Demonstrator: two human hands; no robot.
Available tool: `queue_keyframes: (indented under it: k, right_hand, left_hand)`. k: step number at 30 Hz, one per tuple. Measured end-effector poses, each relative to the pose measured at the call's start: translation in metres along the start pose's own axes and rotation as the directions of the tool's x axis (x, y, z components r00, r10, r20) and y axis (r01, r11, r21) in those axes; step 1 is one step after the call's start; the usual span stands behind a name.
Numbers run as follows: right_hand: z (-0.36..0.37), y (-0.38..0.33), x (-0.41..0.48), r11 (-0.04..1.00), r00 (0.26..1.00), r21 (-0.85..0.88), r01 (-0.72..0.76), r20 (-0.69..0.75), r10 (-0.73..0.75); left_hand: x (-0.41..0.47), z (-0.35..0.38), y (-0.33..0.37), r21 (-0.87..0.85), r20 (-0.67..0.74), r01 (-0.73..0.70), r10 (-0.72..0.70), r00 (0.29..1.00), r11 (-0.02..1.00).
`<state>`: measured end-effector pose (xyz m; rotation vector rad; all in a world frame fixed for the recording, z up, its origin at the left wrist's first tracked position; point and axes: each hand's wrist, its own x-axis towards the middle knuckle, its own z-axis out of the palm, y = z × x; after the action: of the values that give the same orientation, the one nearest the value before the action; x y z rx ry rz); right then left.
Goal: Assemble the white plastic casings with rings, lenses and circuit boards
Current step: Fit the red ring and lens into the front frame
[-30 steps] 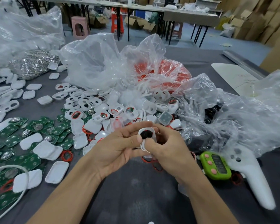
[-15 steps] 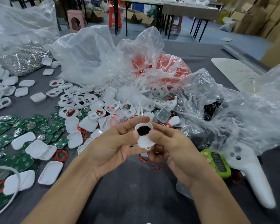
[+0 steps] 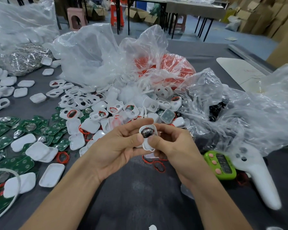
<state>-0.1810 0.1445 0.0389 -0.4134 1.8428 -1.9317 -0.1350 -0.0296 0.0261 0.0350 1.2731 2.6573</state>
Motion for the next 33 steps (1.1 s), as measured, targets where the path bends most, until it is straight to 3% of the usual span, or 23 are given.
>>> queue_keyframes:
  k: [8, 11, 16, 20, 22, 24, 26, 28, 31, 33]
  right_hand:
    - [0.008, 0.006, 0.003, 1.0, 0.996, 0.007, -0.018, -0.089, 0.019]
    - [0.012, 0.01, 0.003, 0.991, 0.985, -0.131, 0.017, -0.171, -0.039]
    - [0.015, 0.008, -0.003, 0.949, 0.975, -0.298, 0.099, -0.161, -0.152]
    - [0.01, 0.007, 0.0, 0.987, 0.99, -0.154, 0.036, -0.131, -0.057]
    - [0.001, 0.005, 0.005, 0.993, 0.971, -0.112, 0.032, -0.232, -0.057]
    - [-0.012, 0.0, 0.01, 0.975, 0.92, -0.216, 0.044, -0.373, -0.124]
    - [-0.025, -0.005, 0.017, 0.91, 0.858, -0.414, 0.02, -0.461, -0.228]
    - [-0.036, -0.012, 0.032, 0.813, 0.849, -0.581, -0.037, -0.447, -0.281]
    - [-0.038, -0.022, 0.059, 0.599, 0.948, -0.798, -0.07, -0.24, -0.21]
    - [-0.028, -0.027, 0.073, 0.521, 0.987, -0.854, -0.009, -0.09, -0.132]
  left_hand:
    - [0.002, -0.001, -0.004, 0.03, -0.045, -0.007, 0.009, 0.999, 1.0]
    - [0.003, -0.001, -0.005, 0.028, -0.066, -0.017, 0.018, 0.998, 0.999]
    - [0.005, 0.001, -0.005, 0.004, -0.094, -0.026, 0.026, 0.995, 1.0]
    - [0.005, 0.002, -0.003, -0.055, -0.089, -0.056, 0.051, 0.995, 0.997]
    - [0.005, -0.001, 0.0, -0.076, -0.128, -0.074, 0.064, 0.99, 0.994]
    - [0.005, -0.008, 0.003, -0.103, -0.164, -0.081, 0.063, 0.984, 0.991]
    - [0.004, -0.014, 0.007, -0.133, -0.171, -0.096, 0.073, 0.983, 0.986]
    - [0.003, -0.019, 0.01, -0.146, -0.163, -0.118, 0.094, 0.982, 0.982]
    - [0.005, -0.022, 0.013, -0.167, -0.174, -0.142, 0.113, 0.978, 0.976]
    - [0.005, -0.024, 0.016, -0.183, -0.184, -0.153, 0.119, 0.976, 0.971]
